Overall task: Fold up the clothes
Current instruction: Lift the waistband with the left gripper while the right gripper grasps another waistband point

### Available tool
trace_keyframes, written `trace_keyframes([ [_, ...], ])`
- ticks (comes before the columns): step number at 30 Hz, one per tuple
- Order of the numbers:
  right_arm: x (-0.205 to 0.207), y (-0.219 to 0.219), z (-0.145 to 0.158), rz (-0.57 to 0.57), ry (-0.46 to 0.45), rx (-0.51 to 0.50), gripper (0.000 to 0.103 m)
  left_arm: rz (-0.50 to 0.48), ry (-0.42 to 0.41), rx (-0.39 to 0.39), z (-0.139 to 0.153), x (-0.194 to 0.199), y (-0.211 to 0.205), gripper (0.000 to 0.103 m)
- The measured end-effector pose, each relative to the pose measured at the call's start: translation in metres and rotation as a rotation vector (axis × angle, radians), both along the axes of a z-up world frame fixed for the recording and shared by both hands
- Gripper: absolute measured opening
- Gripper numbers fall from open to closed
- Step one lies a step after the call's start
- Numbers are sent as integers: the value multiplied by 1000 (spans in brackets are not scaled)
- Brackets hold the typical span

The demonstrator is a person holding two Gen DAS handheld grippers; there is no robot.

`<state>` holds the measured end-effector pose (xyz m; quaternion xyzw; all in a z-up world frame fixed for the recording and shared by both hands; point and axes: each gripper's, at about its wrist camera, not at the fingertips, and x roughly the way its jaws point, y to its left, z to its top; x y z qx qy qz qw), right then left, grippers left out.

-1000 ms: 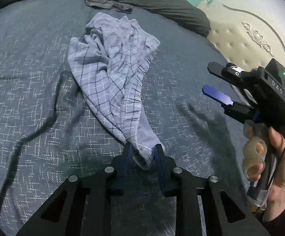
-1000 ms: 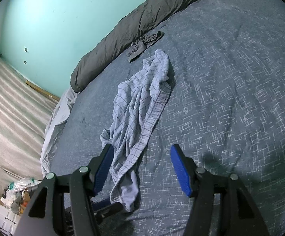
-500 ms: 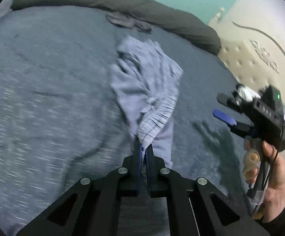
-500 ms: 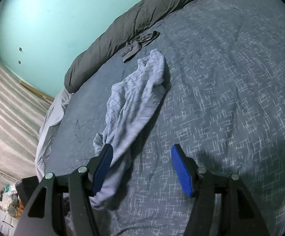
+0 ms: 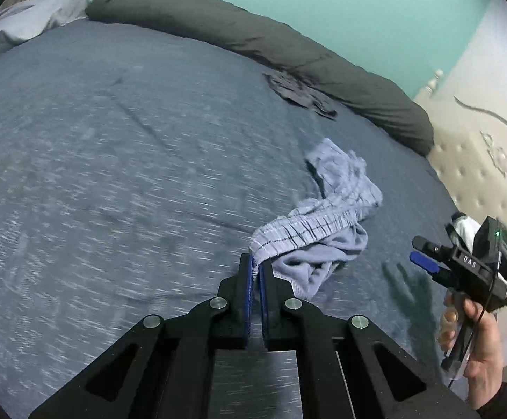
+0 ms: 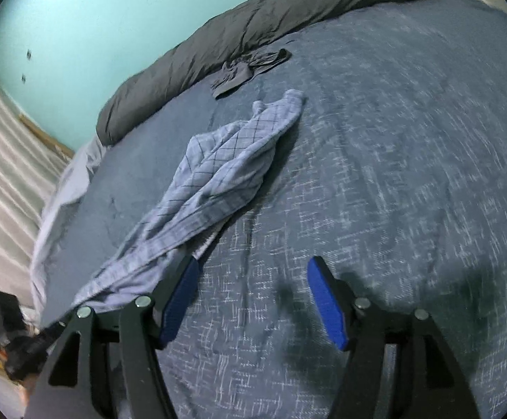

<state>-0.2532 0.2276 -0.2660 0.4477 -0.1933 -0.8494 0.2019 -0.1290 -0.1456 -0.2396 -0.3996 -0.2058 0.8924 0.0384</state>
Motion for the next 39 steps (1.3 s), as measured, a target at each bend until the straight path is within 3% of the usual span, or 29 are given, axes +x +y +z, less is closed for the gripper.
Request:
trace_keyframes([
  [6, -7, -42, -8, 88, 18, 156, 66, 41, -2, 0, -2, 11, -27, 4],
  [18, -41, -76, -26, 109, 21, 323, 66, 95, 1, 8, -3, 11, -49, 4],
  [25, -57, -91, -33, 164, 41, 358, 66, 100, 3, 7, -2, 12, -50, 4],
  [28, -59, -91, -30, 172, 67, 360, 42, 95, 4, 10, -2, 13, -50, 4],
  [30, -60, -89, -27, 179, 83, 359, 11, 94, 4, 14, -3, 14, -51, 4],
  [33, -53, -82, -15, 184, 105, 326, 3, 99, 6, 18, -2, 15, -53, 4],
  [39, -30, -72, 31, 209, 191, 335, 3, 90, 29, 25, 7, 19, -51, 4],
])
